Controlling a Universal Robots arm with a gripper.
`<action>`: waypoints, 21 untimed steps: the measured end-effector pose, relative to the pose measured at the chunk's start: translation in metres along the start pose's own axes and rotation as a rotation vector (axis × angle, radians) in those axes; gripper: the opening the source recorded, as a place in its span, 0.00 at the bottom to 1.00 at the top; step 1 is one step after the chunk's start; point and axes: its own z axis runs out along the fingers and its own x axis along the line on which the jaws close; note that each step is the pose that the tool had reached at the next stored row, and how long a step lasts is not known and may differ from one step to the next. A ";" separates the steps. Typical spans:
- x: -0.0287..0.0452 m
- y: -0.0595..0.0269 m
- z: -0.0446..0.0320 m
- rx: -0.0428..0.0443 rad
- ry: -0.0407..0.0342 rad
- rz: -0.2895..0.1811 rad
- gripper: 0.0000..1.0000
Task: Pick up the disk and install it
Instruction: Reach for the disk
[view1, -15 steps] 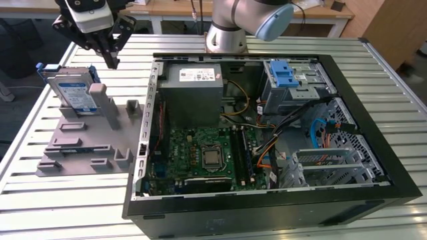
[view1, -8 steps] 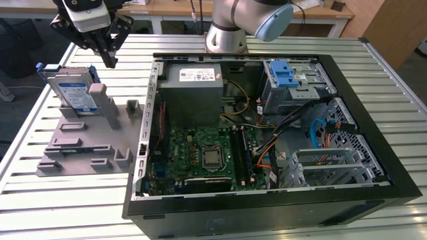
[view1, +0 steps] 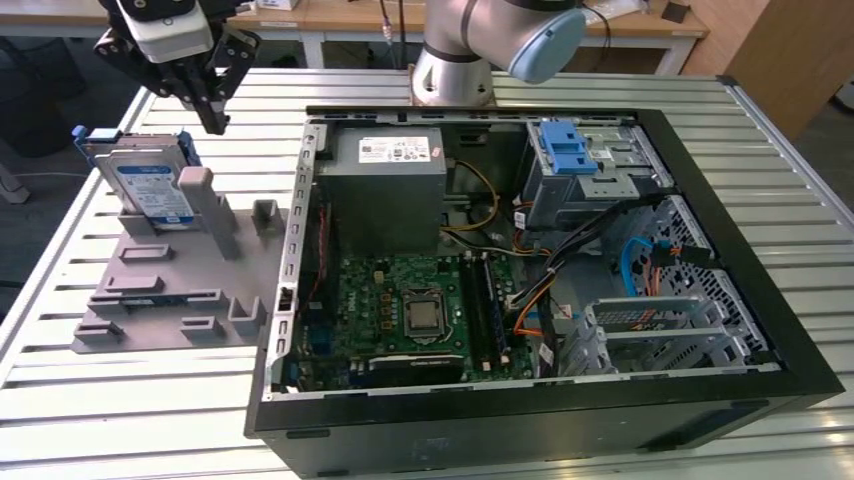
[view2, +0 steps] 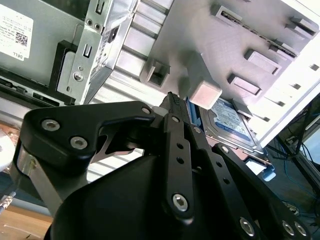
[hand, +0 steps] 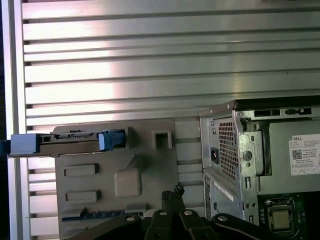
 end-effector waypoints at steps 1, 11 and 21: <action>0.0009 0.0004 0.0001 0.0000 0.0000 0.000 0.11; 0.0106 0.0038 0.0015 0.0001 0.0001 0.000 0.11; 0.0214 0.0068 0.0028 0.0000 0.0001 0.000 0.11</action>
